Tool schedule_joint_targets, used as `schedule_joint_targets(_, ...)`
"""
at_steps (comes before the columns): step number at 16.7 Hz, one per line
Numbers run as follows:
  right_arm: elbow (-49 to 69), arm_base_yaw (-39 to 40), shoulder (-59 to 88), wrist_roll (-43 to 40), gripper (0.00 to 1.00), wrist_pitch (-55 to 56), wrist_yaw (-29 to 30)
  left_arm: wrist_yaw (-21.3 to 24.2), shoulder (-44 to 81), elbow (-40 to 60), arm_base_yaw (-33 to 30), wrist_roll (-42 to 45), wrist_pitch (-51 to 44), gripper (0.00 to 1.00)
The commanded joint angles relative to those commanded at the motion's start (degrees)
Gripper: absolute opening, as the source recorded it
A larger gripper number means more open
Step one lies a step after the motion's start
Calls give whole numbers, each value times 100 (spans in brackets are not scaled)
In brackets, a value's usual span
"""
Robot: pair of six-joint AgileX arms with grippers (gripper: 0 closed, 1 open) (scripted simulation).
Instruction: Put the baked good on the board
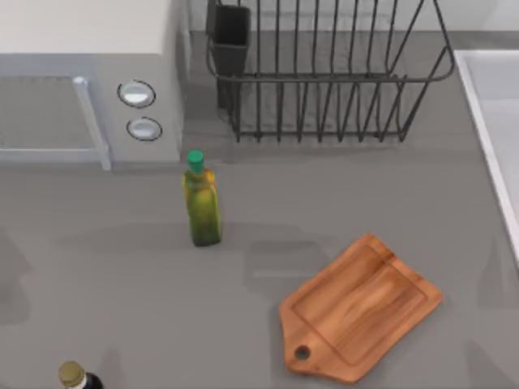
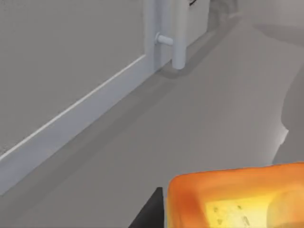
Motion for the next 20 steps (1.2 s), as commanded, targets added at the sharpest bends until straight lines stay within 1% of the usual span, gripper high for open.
schedule_joint_targets(3,0,0,0,0,100,0,0,-44,-495,116,-42,-26,-586,0)
schedule_joint_targets(5,0,0,0,0,100,0,0,-72,-672,154,-62,-46,-765,0)
schedule_joint_targets(10,0,0,0,0,100,0,0,-67,-665,140,-45,-41,-755,0)
schedule_joint_targets(12,0,0,0,0,100,0,0,-99,-745,70,-165,-56,-742,0)
schedule_joint_targets(14,0,0,0,0,100,0,0,-196,-964,-84,-526,-117,-677,0)
schedule_joint_targets(16,0,0,0,0,100,0,0,-344,-1280,-240,-1122,-239,-528,0)
schedule_joint_targets(18,0,0,0,0,100,0,0,-529,-1654,-352,-1911,-420,-284,0)
schedule_joint_targets(20,0,0,0,0,100,0,0,-754,-2055,-406,-2847,-658,51,0)
